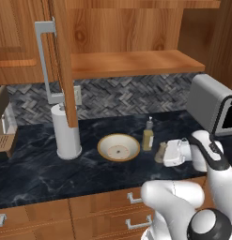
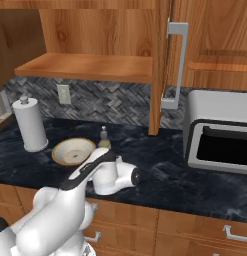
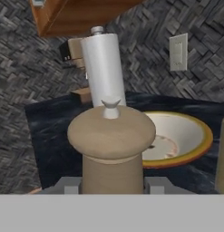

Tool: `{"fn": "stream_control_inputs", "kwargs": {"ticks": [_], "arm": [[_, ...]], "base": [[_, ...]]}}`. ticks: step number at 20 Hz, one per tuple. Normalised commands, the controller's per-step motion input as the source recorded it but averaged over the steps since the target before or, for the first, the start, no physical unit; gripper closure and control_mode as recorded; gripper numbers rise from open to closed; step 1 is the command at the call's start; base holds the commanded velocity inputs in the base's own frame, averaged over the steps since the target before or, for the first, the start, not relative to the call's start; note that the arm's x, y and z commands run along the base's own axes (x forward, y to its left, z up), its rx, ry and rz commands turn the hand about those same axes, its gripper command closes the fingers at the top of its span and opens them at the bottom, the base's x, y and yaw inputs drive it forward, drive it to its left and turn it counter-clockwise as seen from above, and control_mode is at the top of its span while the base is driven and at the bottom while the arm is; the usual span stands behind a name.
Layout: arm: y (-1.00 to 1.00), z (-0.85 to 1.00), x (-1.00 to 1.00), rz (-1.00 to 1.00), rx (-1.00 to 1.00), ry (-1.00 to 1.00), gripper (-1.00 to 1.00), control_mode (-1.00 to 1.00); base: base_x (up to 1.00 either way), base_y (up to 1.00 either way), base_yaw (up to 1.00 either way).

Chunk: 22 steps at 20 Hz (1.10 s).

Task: Retrieve the bottle and the shaker from the cabinet and place them next to the mixing bowl on the counter. Then add garlic from the fridge to the mixing bowl.

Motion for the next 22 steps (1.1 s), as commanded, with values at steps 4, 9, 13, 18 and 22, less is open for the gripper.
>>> {"fn": "stream_control_inputs", "kwargs": {"ticks": [4,9,13,18,22], "arm": [[0.28,-0.52,0.24,-0.03,0.0,0.0,1.0,-1.0],[0.33,-0.45,0.2,-0.02,0.0,0.0,1.0,-1.0],[0.36,-0.4,0.13,-0.01,0.0,0.0,1.0,-1.0],[0.21,-0.12,0.09,-0.04,0.0,0.0,1.0,-1.0],[0.1,-0.11,0.05,-0.1,0.0,0.0,1.0,-1.0]], "base": [[0.0,0.0,0.0],[0.0,0.0,0.0],[0.0,0.0,0.0],[0.0,0.0,0.0],[0.0,0.0,0.0]]}}
